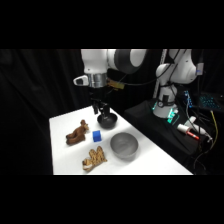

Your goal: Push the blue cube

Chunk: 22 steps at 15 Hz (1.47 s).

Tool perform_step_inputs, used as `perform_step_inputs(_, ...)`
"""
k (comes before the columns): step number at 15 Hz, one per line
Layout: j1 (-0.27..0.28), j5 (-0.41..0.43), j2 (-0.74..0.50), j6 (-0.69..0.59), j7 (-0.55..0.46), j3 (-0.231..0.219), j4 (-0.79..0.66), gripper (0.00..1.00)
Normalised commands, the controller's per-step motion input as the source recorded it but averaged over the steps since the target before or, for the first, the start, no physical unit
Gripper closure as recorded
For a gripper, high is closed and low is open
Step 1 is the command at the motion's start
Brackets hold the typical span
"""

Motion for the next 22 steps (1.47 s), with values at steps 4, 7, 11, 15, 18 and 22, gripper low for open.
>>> perform_step_inputs(4,-0.046,0.01,0.08,0.07,0.01,0.005,0.07,0.0)
perform_step_inputs(7,-0.081,0.011,0.16,0.08,0.01,-0.034,0.19,0.0)
perform_step_inputs(11,-0.068,-0.039,0.16,0.11,0.06,-0.042,0.22,0.27)
perform_step_inputs(15,-0.041,-0.07,0.17,0.09,0.13,-0.035,0.24,0.51)
perform_step_inputs(18,-0.032,-0.075,0.16,0.03,0.13,-0.023,0.22,0.76)
perform_step_inputs(22,-0.018,-0.106,0.14,0.03,0.15,-0.024,0.18,0.98)
